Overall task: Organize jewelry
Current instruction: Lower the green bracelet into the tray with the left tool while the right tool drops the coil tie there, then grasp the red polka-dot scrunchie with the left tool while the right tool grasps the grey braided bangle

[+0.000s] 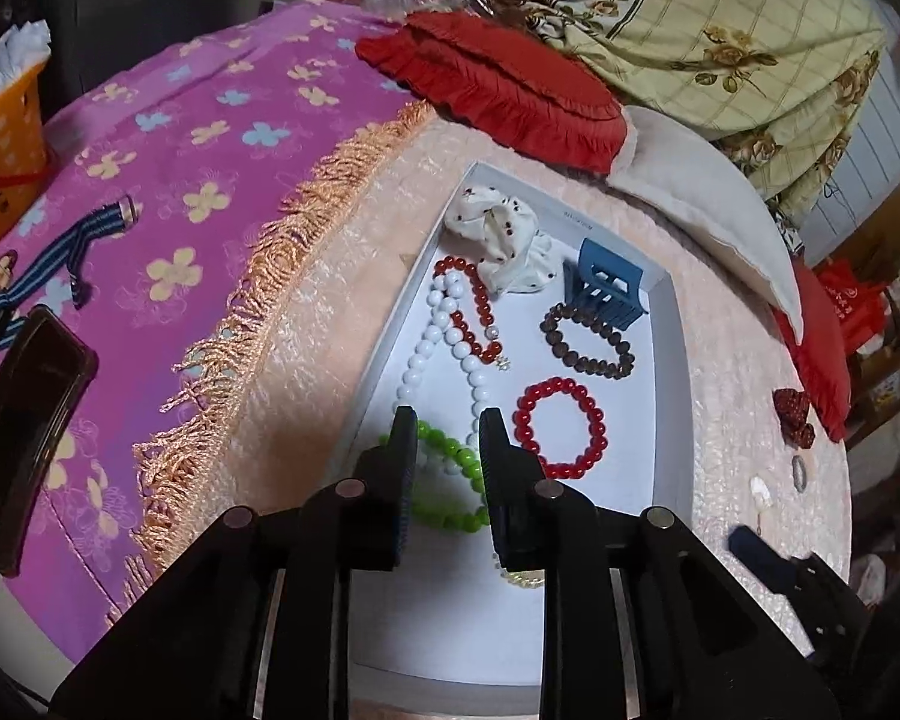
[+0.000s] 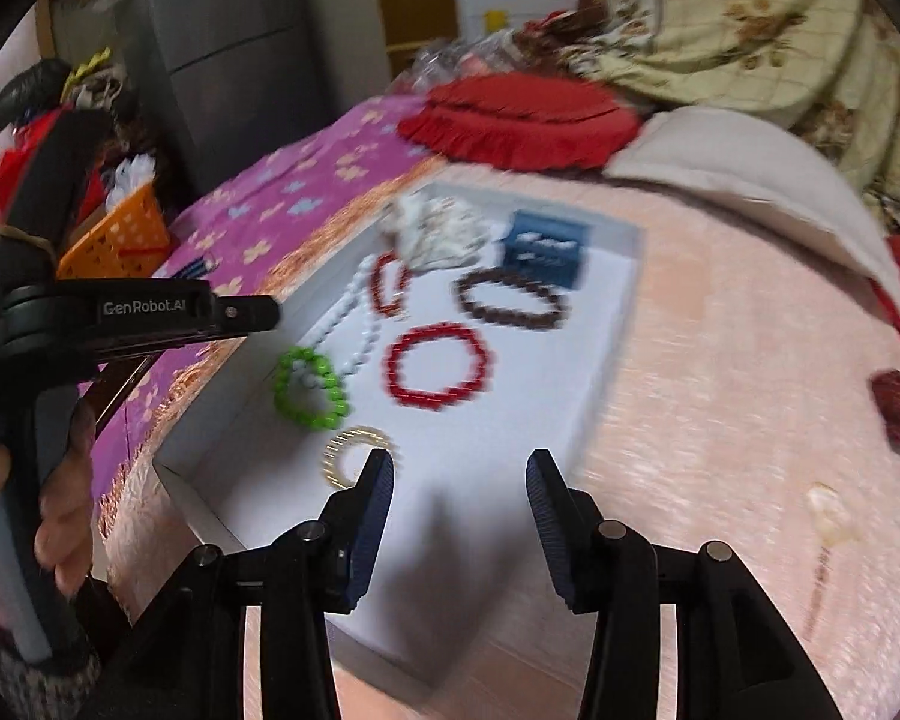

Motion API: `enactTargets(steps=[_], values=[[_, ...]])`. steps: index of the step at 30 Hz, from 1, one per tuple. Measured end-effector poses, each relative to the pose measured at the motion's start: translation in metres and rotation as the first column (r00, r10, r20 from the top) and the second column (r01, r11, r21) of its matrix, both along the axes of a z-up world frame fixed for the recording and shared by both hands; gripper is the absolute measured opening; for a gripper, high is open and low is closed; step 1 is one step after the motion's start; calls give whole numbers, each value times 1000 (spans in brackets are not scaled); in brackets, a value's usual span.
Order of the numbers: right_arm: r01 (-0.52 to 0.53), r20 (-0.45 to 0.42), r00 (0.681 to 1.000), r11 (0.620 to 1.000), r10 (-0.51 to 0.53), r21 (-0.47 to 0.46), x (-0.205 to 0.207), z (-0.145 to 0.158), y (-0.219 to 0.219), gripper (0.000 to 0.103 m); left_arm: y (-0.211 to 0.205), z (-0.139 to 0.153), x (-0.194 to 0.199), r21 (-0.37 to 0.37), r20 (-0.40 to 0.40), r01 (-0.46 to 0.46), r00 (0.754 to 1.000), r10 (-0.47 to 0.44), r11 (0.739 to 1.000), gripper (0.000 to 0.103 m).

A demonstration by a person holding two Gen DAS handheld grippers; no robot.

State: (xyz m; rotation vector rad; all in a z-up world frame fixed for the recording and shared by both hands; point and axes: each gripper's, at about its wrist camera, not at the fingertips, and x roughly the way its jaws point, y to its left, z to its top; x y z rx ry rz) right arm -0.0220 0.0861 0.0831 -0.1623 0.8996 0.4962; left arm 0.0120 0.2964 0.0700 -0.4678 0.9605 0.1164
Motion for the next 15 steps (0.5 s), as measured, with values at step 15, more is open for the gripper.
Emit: enactTargets(steps=[15], values=[[506,-70,862,862,-503,42,11,-17,-231,45,-146,24,-16,44,140,258,955,-261,965,26]])
